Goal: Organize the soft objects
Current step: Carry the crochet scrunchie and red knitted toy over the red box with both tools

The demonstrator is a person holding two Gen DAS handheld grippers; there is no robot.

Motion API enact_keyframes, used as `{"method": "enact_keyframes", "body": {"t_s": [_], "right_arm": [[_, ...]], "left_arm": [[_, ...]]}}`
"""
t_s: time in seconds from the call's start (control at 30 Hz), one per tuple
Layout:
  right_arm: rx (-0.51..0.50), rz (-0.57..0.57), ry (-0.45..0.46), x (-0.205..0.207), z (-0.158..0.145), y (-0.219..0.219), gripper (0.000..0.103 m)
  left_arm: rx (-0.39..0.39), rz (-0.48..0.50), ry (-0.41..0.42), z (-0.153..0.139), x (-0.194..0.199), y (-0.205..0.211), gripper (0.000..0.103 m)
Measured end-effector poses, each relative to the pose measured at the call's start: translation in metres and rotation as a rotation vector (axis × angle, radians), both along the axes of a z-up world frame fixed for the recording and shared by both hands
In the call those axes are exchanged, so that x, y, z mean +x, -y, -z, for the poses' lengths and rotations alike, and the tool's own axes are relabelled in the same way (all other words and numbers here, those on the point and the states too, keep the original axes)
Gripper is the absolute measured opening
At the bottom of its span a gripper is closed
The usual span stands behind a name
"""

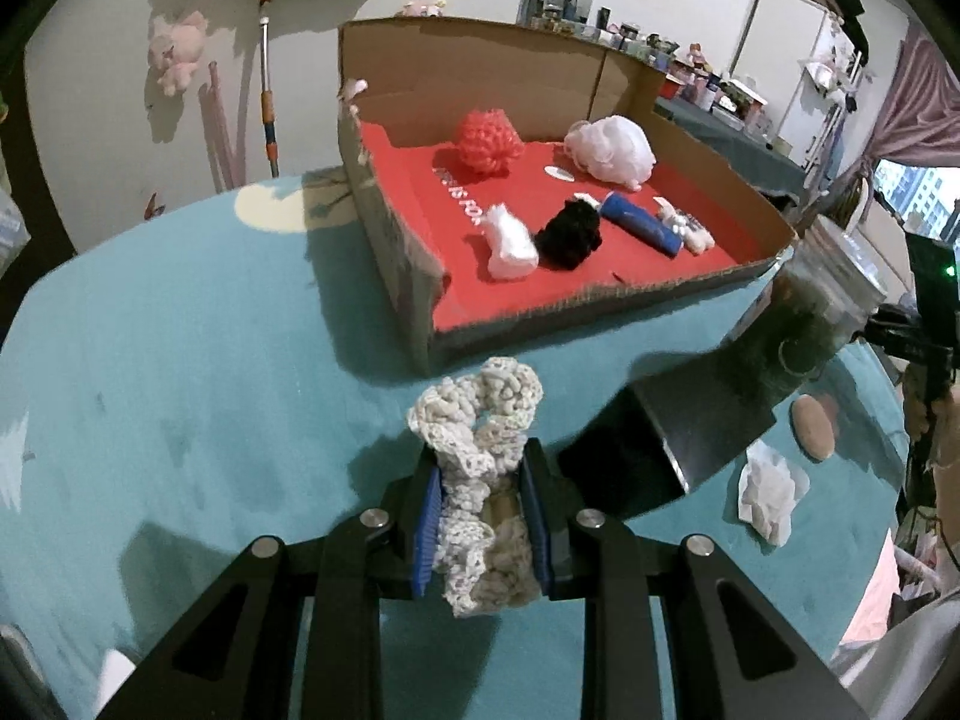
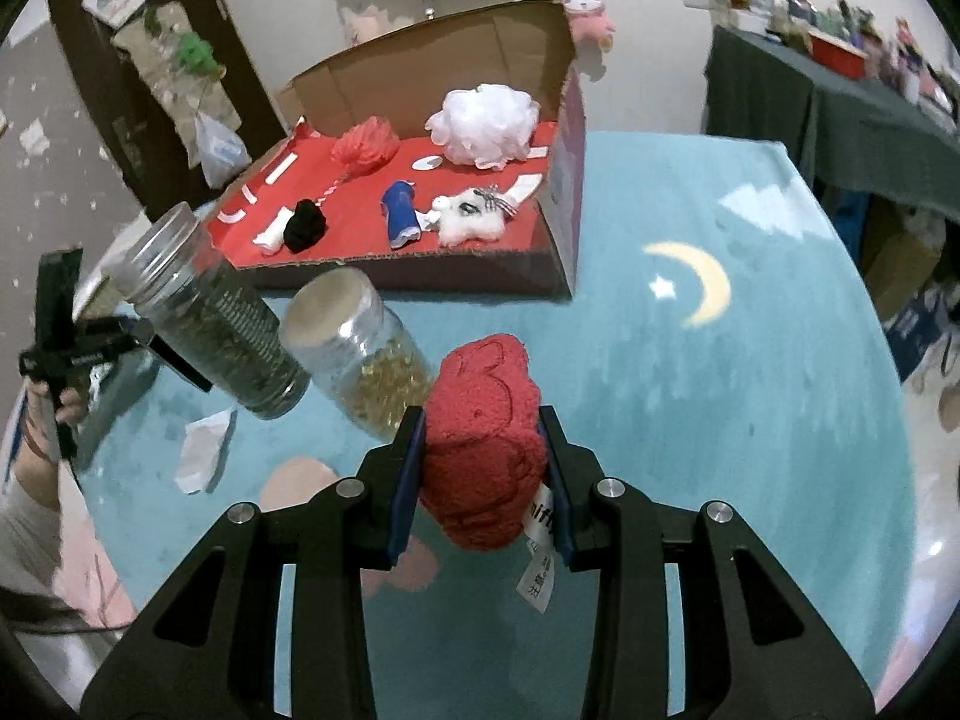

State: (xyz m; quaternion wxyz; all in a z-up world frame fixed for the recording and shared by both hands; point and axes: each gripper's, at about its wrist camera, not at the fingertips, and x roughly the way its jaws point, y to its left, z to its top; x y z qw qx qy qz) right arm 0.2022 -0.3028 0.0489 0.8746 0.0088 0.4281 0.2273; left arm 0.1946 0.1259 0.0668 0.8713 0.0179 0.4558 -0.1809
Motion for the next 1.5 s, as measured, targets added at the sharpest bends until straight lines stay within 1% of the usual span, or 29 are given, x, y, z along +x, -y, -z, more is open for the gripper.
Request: {"method": "enact_keyframes", "body": {"t_s": [0.07, 0.23, 0.37, 0.53, 0.63, 0.73, 0.87, 0.97, 1.03, 1.2, 1.27, 1.4, 1.5], "right_arm": [[-0.030, -0.014, 0.009, 0.007, -0.004, -0.005, 0.034], [-0.057, -0.048, 0.019, 0.024, -0.014, -0.014, 0.034], [-0.080, -0.076, 0.048, 0.035, -0.027, -0.023, 0.034], [-0.060, -0.086, 0.079, 0.056, -0.048, -0.032, 0.034], [-0.029, -0.092, 0.094, 0.071, -0.063, -0.040, 0.034], [-0.007, -0.092, 0.099, 0.087, -0.073, -0.051, 0.034], [0.003, -0.100, 0.083, 0.114, -0.079, -0.073, 0.034], [0.016, -0.100, 0.035, 0.138, -0.074, -0.090, 0.034], [0.006, -0.079, -0.001, 0.155, -0.066, -0.099, 0.034], [-0.042, -0.063, -0.134, 0.192, -0.033, -0.123, 0.034], [-0.068, -0.071, -0.168, 0.201, -0.023, -0.131, 0.034], [-0.131, -0.091, -0.186, 0.212, -0.010, -0.143, 0.034], [-0.157, -0.091, -0.200, 0.219, -0.004, -0.148, 0.034]], "left_arm": [[0.008, 0.016, 0.006, -0.007, 0.005, 0.002, 0.026], [0.020, 0.048, 0.025, -0.024, 0.017, 0.009, 0.026], [-0.004, 0.057, 0.011, -0.034, 0.034, 0.016, 0.026], [-0.003, 0.057, 0.006, -0.046, 0.059, 0.034, 0.026], [0.003, 0.036, -0.017, -0.050, 0.081, 0.046, 0.026], [0.005, 0.031, -0.045, -0.050, 0.100, 0.056, 0.026], [0.029, 0.017, -0.075, -0.042, 0.129, 0.072, 0.026], [0.048, 0.011, -0.116, -0.032, 0.146, 0.082, 0.026], [0.066, 0.009, -0.128, -0.027, 0.154, 0.088, 0.026], [0.133, -0.006, -0.159, -0.012, 0.175, 0.097, 0.026], [0.150, -0.013, -0.163, -0.010, 0.183, 0.098, 0.026], [0.186, -0.017, -0.161, -0.006, 0.198, 0.100, 0.027], [0.191, -0.021, -0.169, -0.002, 0.208, 0.100, 0.027]]}}
